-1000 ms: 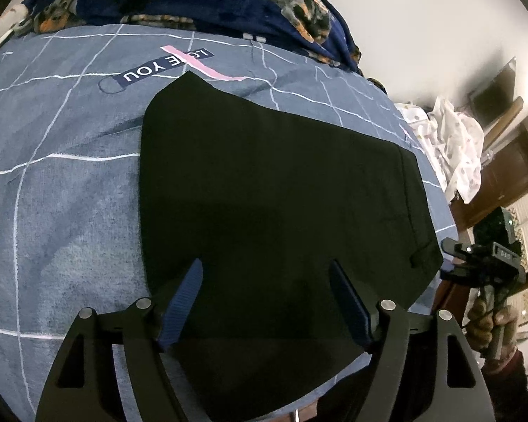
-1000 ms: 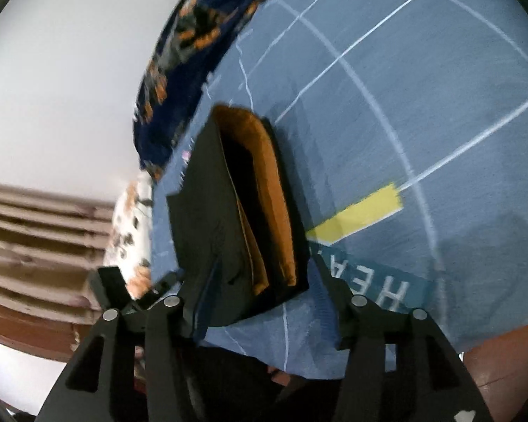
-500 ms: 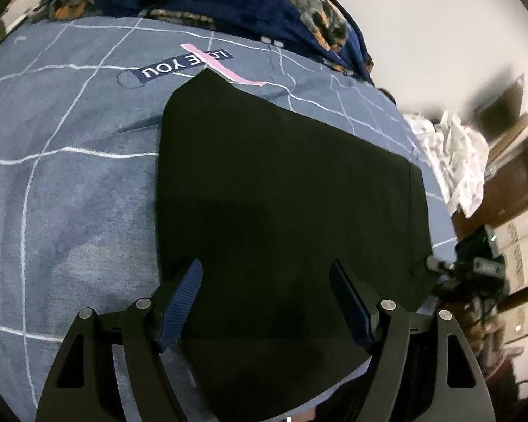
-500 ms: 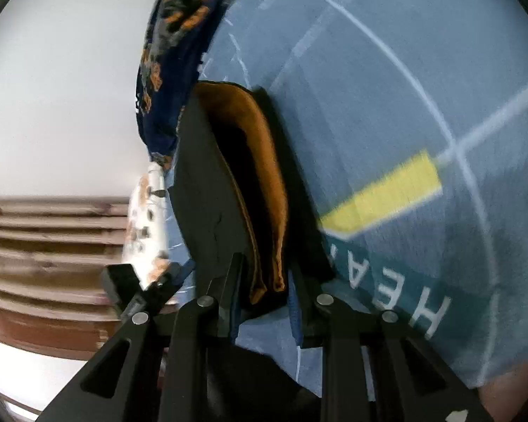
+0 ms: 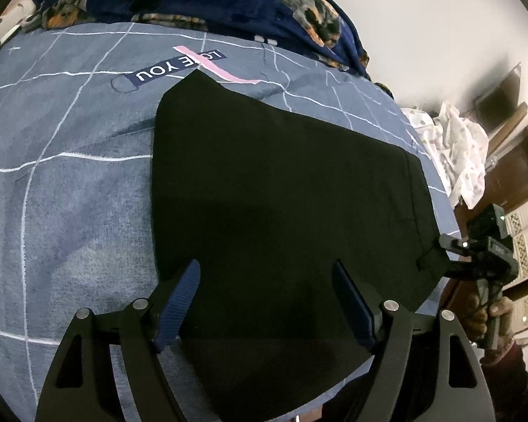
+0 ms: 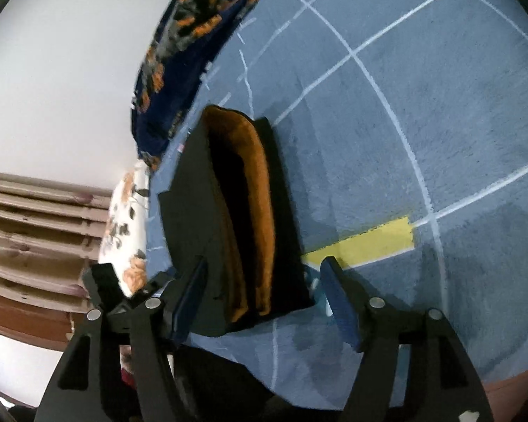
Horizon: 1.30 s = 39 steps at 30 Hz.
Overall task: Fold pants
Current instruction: 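Grasp the folded pants with the left gripper while the right gripper holds the edge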
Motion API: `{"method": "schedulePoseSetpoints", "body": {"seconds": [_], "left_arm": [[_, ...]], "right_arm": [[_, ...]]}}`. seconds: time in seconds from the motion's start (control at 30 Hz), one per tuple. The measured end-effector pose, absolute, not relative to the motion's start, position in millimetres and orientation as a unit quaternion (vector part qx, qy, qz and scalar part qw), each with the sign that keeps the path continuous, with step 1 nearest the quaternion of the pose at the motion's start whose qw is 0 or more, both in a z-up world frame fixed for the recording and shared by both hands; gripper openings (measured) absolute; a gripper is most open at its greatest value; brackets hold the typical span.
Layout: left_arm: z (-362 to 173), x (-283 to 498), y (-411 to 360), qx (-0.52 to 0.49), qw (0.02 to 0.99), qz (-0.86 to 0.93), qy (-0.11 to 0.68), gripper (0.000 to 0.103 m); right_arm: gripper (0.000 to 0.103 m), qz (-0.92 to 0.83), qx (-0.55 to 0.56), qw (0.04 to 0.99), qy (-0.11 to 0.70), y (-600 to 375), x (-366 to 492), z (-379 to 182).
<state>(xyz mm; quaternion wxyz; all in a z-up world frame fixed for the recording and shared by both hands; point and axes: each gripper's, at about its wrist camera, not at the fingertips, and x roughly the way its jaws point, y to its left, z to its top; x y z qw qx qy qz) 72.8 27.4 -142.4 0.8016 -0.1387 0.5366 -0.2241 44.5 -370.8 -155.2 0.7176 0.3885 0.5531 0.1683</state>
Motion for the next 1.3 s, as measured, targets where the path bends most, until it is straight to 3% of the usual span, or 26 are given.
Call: {"method": "schedulePoseSetpoints", "body": {"seconds": [0.5,0.53,0.57,0.67,0.93,1.07,1.13,1.3], "left_arm": [[-151.3,79.0,46.4,-0.213,0.773,-0.26,0.538,0.079],[-151.3,79.0,46.5,-0.213,0.772,-0.263,0.537,0.08],[-151.5,78.9,46.5,-0.214,0.771,-0.268,0.536,0.08],[-150.4,79.6,48.5,-0.215,0.766,-0.281,0.536,0.08],[-137.2,85.0,73.2,-0.216,0.761,-0.277,0.545,0.081],[-155.6,87.2,68.3,-0.2,0.738,-0.271,0.584,0.08],[-152.7,83.6,64.9,-0.195,0.741,-0.287,0.575,0.086],[-153.0,87.0,43.7,-0.192,0.71,-0.358,0.576,0.087]], "right_arm": [[0.065,0.267,0.349,0.682,0.585,-332.6,84.7,-165.3],[0.055,0.263,0.332,0.688,0.589,-329.6,85.5,-163.7],[0.035,0.252,0.308,0.697,0.596,-325.8,86.0,-162.9],[0.03,0.251,0.304,0.699,0.597,-327.0,83.3,-165.4],[0.03,0.259,0.318,0.698,0.588,-333.5,78.8,-169.9],[0.03,0.259,0.333,0.695,0.583,-342.1,74.3,-174.8],[0.03,0.259,0.344,0.691,0.58,-345.6,73.2,-176.9],[0.03,0.26,0.358,0.684,0.58,-348.2,73.1,-178.9]]}}
